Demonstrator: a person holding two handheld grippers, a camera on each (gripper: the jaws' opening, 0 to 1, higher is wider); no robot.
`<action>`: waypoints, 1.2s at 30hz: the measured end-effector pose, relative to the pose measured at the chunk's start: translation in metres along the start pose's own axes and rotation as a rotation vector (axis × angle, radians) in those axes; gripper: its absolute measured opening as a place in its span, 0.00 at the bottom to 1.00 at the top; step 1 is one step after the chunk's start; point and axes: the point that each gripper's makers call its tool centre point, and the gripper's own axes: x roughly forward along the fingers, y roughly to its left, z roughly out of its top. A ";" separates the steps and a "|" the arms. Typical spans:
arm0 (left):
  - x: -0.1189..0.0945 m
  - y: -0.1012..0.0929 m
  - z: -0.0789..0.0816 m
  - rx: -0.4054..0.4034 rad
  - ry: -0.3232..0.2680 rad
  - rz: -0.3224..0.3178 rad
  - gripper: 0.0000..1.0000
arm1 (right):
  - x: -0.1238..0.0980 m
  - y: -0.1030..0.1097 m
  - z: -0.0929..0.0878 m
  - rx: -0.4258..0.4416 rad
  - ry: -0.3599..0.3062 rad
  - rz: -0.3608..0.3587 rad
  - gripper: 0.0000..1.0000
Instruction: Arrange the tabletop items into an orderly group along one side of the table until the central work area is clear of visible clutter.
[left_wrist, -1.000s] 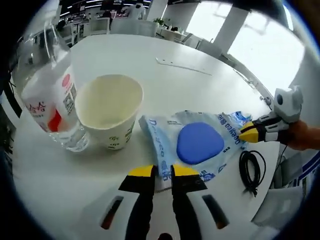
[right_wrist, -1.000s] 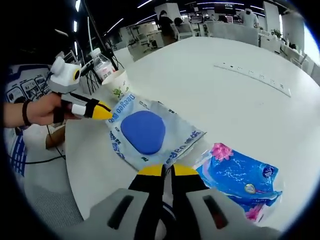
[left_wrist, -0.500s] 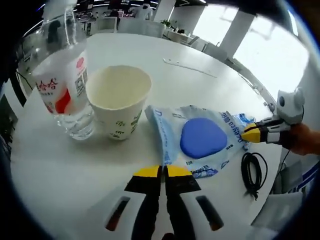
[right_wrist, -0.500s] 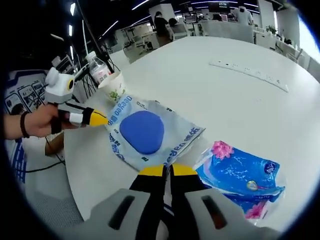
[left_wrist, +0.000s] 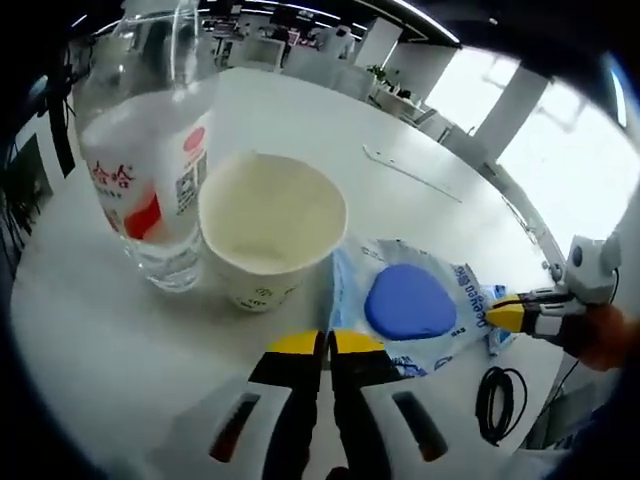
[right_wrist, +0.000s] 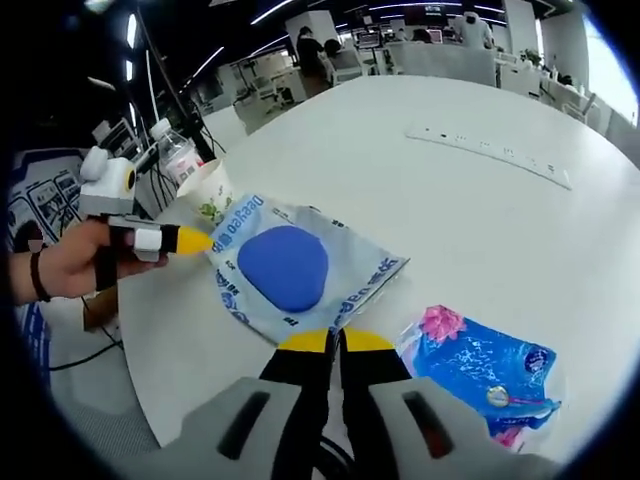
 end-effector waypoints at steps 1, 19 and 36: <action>0.000 0.000 0.001 -0.001 -0.001 0.001 0.00 | 0.001 0.000 0.001 0.001 -0.002 0.001 0.00; -0.005 0.005 0.003 0.002 -0.001 -0.021 0.05 | 0.002 -0.005 0.003 -0.024 0.006 -0.012 0.03; -0.030 -0.002 -0.013 0.030 0.004 -0.047 0.12 | -0.011 -0.006 -0.001 -0.009 -0.016 -0.029 0.08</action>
